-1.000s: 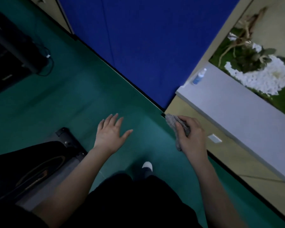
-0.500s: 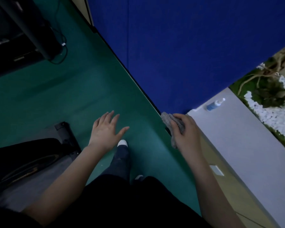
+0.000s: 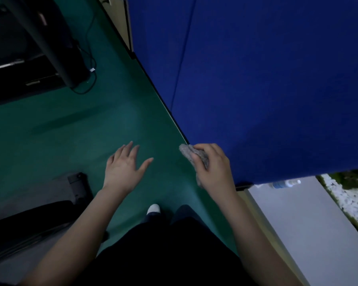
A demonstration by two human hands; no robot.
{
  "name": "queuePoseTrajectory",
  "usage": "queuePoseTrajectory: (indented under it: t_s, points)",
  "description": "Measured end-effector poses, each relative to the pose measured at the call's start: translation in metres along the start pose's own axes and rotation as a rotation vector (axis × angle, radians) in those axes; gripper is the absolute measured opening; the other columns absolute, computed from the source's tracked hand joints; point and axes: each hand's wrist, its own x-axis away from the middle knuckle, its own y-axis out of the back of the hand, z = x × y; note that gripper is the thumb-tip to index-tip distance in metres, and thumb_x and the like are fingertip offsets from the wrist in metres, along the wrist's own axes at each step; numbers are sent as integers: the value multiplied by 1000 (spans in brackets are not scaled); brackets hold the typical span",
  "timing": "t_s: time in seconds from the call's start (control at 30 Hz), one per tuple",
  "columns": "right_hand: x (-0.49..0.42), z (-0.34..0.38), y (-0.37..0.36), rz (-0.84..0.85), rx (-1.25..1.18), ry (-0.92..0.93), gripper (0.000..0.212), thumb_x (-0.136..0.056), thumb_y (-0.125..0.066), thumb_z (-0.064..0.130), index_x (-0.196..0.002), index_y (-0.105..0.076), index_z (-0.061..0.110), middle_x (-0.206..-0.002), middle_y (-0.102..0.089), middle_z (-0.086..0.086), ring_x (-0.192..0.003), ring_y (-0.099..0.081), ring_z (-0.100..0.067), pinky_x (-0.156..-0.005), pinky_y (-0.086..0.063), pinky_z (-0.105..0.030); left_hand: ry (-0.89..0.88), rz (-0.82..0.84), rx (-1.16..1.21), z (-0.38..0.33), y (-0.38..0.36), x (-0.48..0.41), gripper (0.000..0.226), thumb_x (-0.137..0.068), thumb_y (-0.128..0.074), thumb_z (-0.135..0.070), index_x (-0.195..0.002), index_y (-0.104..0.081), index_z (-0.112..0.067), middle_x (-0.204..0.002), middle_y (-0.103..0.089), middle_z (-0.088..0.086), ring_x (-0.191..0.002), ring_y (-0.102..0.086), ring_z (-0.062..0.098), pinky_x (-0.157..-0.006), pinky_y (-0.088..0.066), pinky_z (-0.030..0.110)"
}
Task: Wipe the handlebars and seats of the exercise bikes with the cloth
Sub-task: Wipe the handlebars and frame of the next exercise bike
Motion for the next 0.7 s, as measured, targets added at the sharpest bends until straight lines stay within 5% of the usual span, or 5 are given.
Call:
queuePoseTrajectory:
  t_s: [0.7]
  points:
    - [-260,9,-25,271,-31,263,18,-93,-58,15,-110,-64,12,-105,-56,4,-98,-55,-14,-82,-45,-26,488,-103,47,28,36,-129,68,-92,-36,-63,-145,-37,-20,-156,-27,5,-143,-22,22,-115,-17,39]
